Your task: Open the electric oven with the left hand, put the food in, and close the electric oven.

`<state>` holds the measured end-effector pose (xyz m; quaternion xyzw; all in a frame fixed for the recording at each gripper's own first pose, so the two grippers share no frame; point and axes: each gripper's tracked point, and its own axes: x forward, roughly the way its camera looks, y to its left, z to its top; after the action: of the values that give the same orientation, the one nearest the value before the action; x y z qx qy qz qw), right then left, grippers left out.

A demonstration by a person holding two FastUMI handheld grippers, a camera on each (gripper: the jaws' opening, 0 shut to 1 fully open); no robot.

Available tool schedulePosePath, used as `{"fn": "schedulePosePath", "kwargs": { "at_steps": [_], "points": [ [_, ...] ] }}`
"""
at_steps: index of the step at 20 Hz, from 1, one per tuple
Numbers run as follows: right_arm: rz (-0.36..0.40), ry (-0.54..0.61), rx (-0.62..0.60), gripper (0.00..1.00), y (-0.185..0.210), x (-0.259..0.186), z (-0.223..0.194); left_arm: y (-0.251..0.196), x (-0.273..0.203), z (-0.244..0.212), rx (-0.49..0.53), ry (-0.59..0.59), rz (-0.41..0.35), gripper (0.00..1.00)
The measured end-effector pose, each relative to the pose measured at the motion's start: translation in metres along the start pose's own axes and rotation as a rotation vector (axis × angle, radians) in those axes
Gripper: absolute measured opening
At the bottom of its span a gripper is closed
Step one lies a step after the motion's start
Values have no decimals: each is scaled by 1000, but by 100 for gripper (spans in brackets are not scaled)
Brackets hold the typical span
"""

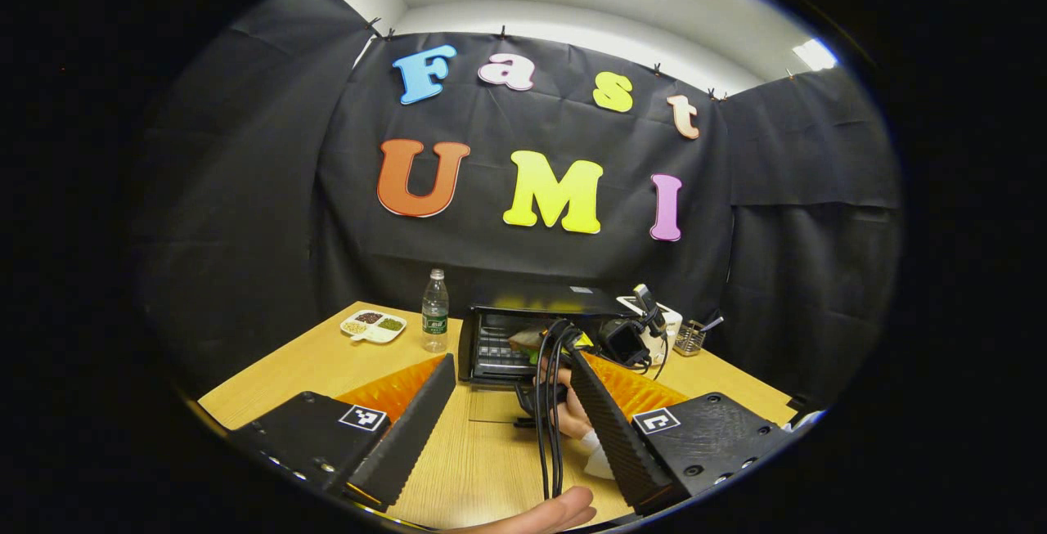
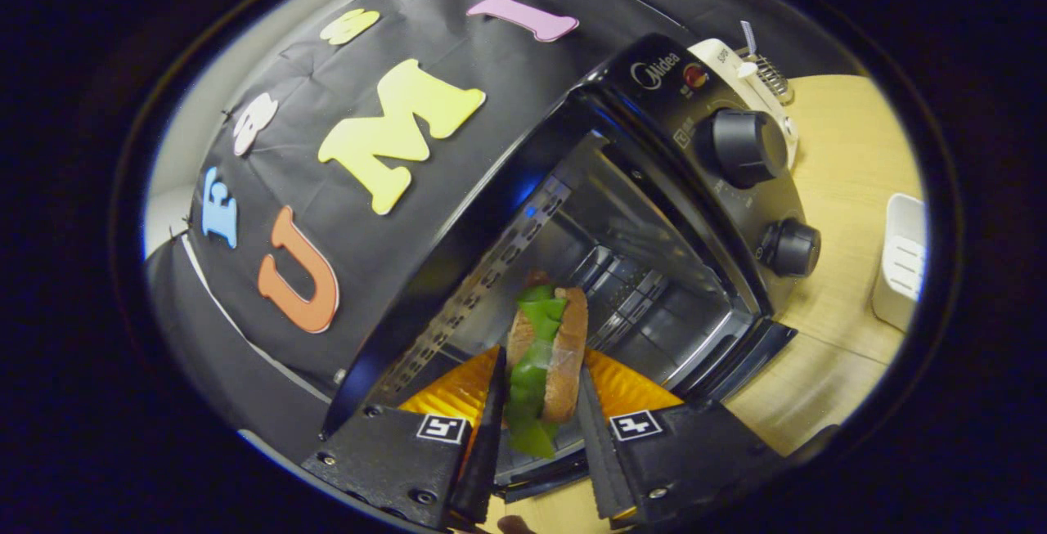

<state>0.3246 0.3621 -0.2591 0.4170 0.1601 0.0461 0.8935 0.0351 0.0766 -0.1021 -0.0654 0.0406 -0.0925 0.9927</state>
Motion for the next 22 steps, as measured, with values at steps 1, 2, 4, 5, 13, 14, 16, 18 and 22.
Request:
{"fn": "schedulePosePath", "kwargs": {
  "at_steps": [1, 2, 4, 5, 13, 14, 16, 18, 22],
  "points": [
    [-11, 7, -34, 39, -1, 0, 1, -1, 1, -2, 0, 5, 0, 94],
    [-21, 8, -74, 54, -2, 1, 0, -2, 2, -5, -2, 13, -1, 94],
    [-49, 18, -171, 61, -5, 2, 1, -1, 2, -8, -4, 20, -3, 94],
    [-54, 30, -220, 68, -5, 3, -1, -2, 3, -8, -3, 22, -2, 94],
    [-99, 152, -646, 94, -4, 7, -7, 4, 4, -18, -1, 47, 18, 94],
    [-100, 175, -684, 94, -2, 6, -9, 4, 4, -18, -1, 51, 18, 94],
    [-116, 217, -765, 95, -3, 4, -11, 5, 3, -21, -3, 56, 24, 94],
    [-117, 247, -819, 96, -6, 5, -13, 7, 4, -23, -5, 61, 27, 81],
    [-136, 355, -861, 100, -19, 0, -19, 7, 3, -24, -8, 65, 31, 94]
  ]
}}
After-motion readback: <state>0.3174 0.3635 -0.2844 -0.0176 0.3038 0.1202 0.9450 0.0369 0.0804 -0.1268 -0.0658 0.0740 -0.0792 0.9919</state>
